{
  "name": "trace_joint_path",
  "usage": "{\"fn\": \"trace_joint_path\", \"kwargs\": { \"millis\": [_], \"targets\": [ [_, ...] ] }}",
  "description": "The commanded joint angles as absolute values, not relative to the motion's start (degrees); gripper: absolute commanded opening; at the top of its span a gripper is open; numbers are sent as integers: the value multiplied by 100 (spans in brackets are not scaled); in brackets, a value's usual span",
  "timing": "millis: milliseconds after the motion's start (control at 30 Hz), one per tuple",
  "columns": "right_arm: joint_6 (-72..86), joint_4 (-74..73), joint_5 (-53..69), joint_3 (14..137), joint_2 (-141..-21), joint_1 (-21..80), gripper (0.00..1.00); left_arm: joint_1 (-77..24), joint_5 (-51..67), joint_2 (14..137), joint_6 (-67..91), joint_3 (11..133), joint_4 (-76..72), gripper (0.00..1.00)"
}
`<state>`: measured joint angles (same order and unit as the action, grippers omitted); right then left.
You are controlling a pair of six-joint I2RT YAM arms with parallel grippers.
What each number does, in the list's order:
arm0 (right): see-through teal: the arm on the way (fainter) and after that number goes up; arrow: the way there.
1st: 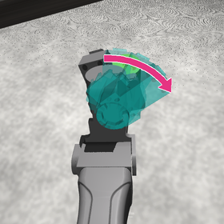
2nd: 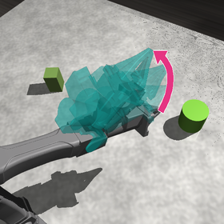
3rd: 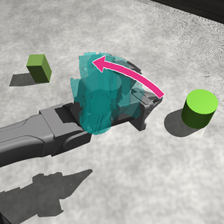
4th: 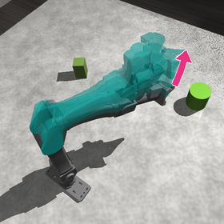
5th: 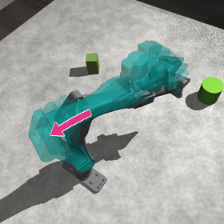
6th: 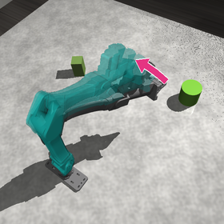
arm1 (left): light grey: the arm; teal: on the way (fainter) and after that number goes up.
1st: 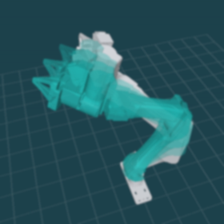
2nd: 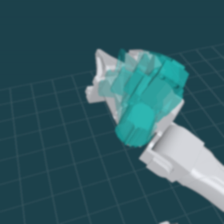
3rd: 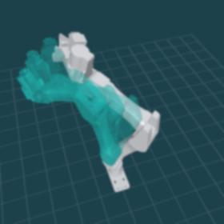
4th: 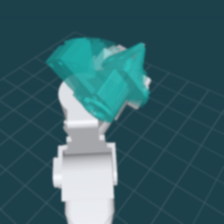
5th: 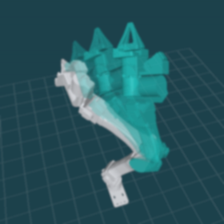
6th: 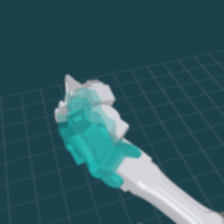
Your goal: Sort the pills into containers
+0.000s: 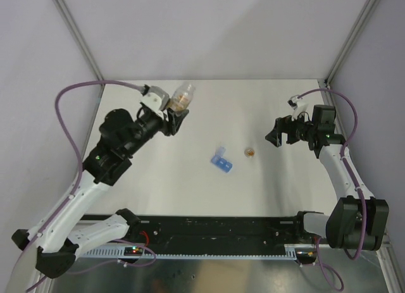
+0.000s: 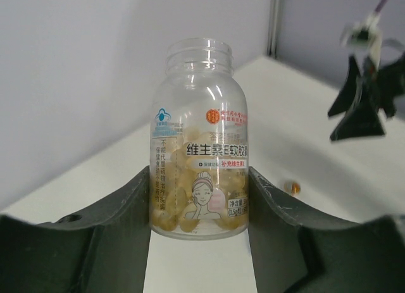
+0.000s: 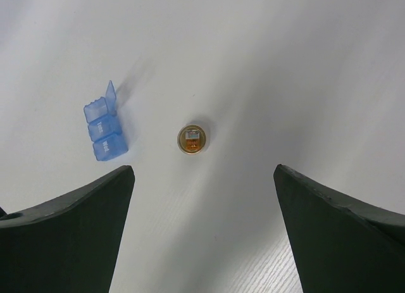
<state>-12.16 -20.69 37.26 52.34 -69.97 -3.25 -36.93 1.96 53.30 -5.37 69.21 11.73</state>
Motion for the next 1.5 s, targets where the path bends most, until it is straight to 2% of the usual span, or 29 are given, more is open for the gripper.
{"fn": "trace_joint_path", "kwargs": {
  "millis": [0,233,500,900,1467],
  "targets": [
    [-1321,-1962,3894,5221,-7028,-352,99,-3662,477,5134,-884,6387,724,0],
    [-1339,-1971,3976,5221,-7013,-352,99,-3665,750,5090,-963,5098,510,0],
    [-1343,-1968,4010,5221,-7002,-350,99,-3686,958,5275,-1014,4370,276,0],
    [-1364,-1985,4044,5221,-7019,-343,99,-3881,1224,5922,-1042,3934,321,0],
    [-1388,-2025,4132,5221,-7078,-276,99,-3965,1643,7206,-1479,4241,624,0]
  ]
}}
